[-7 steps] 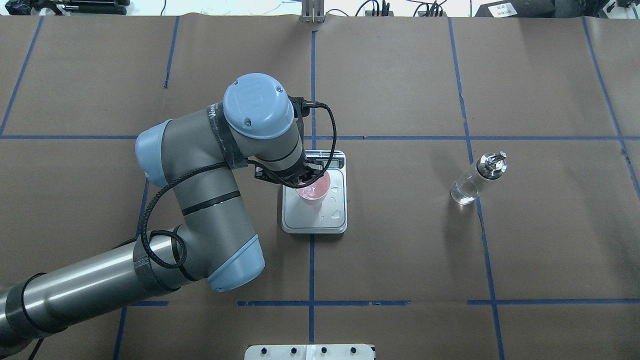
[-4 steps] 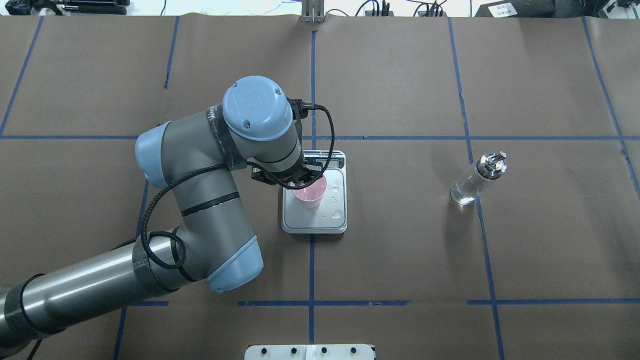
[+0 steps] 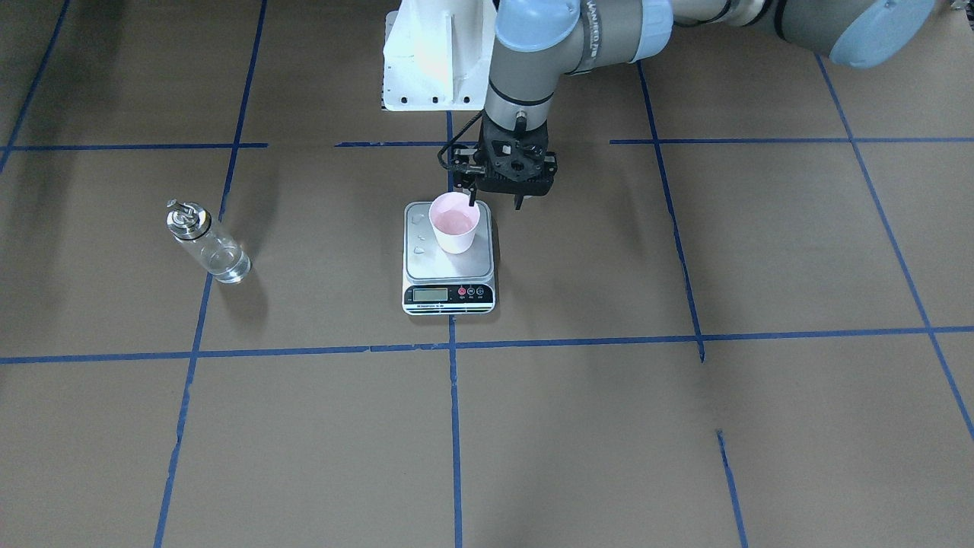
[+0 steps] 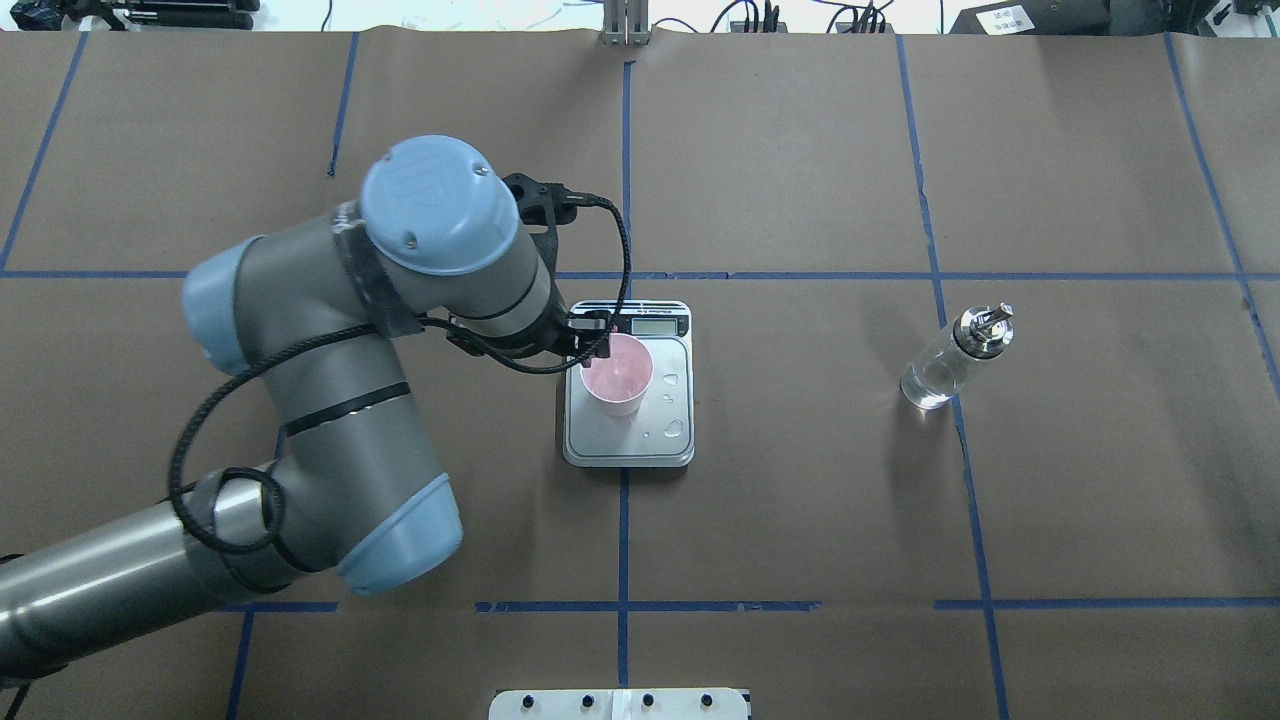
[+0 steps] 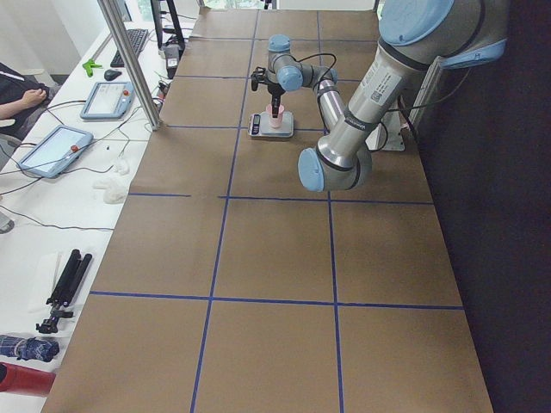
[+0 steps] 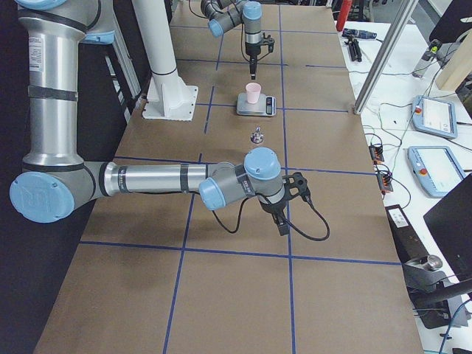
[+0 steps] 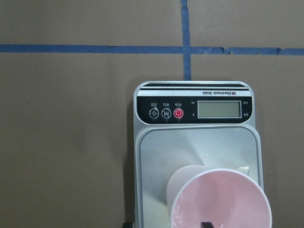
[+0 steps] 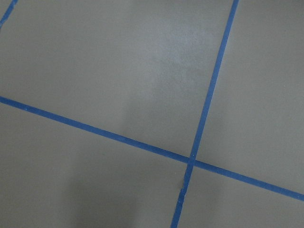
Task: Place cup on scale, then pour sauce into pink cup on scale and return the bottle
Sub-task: 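Open the left gripper and withdraw it from the cup, then move the right gripper to the glass sauce bottle and grasp it, then lift the sauce bottle with the right gripper toward the pink cup, then tilt the sauce bottle over the pink cup with the right gripper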
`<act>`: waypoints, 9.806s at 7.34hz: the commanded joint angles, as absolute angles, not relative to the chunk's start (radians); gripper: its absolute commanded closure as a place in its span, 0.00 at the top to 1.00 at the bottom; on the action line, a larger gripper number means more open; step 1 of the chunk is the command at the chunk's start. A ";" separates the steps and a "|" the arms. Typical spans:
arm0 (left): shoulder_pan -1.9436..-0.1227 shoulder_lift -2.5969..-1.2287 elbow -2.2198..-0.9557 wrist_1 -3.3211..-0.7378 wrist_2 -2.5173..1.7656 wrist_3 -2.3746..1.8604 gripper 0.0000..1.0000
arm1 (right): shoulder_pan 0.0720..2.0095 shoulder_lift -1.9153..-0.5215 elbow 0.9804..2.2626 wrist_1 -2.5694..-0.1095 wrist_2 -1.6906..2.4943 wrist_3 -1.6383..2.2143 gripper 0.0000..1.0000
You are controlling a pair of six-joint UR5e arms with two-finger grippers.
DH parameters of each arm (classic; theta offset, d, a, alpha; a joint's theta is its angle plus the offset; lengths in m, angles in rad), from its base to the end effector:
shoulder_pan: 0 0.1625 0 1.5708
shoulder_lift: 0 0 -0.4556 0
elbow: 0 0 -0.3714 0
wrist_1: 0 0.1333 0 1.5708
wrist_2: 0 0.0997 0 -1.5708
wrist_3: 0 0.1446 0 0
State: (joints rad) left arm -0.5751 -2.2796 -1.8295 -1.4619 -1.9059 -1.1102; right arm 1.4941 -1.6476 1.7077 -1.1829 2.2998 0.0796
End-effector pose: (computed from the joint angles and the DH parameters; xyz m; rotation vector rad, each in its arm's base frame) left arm 0.5204 -0.4395 0.2163 0.1478 0.8936 0.0373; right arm 0.0007 -0.4738 0.6485 0.3706 -0.7477 -0.1605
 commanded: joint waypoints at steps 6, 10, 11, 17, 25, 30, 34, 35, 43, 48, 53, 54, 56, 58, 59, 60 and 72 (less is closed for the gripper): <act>-1.442 -1.731 -1.879 -1.397 -2.154 0.123 1.00 | 1.346 -1.647 1.948 -1.195 2.399 0.516 1.00; -1.670 -1.621 -1.628 -1.437 -2.201 0.270 1.00 | 1.122 -1.652 2.109 -1.197 2.289 0.797 1.00; -1.671 -1.591 -1.637 -1.439 -2.265 0.270 1.00 | 1.026 -1.673 2.161 -1.195 2.198 0.898 1.00; -1.667 -1.589 -1.661 -1.439 -2.275 0.265 1.00 | 0.473 -1.756 2.316 -1.186 1.475 1.178 1.00; -1.667 -1.572 -1.666 -1.437 -2.310 0.262 1.00 | 0.394 -1.741 2.085 -0.945 1.154 1.244 1.00; -1.667 -1.572 -1.674 -1.437 -2.310 0.262 1.00 | 0.393 -1.652 1.964 -0.945 1.092 1.241 1.00; -1.667 -1.572 -1.674 -1.437 -2.310 0.262 1.00 | 0.388 -1.603 1.889 -0.945 1.068 1.241 1.00; -1.666 -1.572 -1.674 -1.437 -2.312 0.262 1.00 | 0.387 -1.603 1.884 -0.945 1.068 1.241 1.00; -1.667 -1.568 -1.666 -1.433 -2.304 0.221 1.00 | 0.390 -1.592 1.977 -0.943 0.996 1.076 0.00; -1.661 -1.532 -1.681 -1.459 -2.307 0.164 1.00 | 0.446 -1.480 1.983 -0.969 1.003 0.724 0.00; -1.661 -1.532 -1.681 -1.477 -2.309 0.163 1.00 | 0.234 -1.076 1.957 -1.773 0.584 0.588 0.00; -1.661 -1.532 -1.681 -1.477 -2.310 0.163 1.00 | 0.204 -1.043 1.918 -1.829 0.507 0.583 0.00; -1.661 -1.531 -1.683 -1.476 -2.310 0.163 1.00 | 0.193 -1.026 1.843 -1.833 0.436 0.435 0.00; -1.661 -1.531 -1.681 -1.474 -2.310 0.163 1.00 | 0.193 -0.987 1.745 -1.836 0.388 0.342 0.00; -1.661 -1.531 -1.681 -1.474 -2.310 0.163 1.00 | 0.193 -0.968 1.709 -1.836 0.368 0.321 0.00; -1.661 -1.531 -1.681 -1.476 -2.310 0.163 1.00 | 0.195 -0.965 1.674 -1.838 0.321 0.315 0.00; -1.661 -1.532 -1.683 -1.477 -2.310 0.163 1.00 | 0.227 -0.996 1.640 -1.838 0.146 0.080 0.00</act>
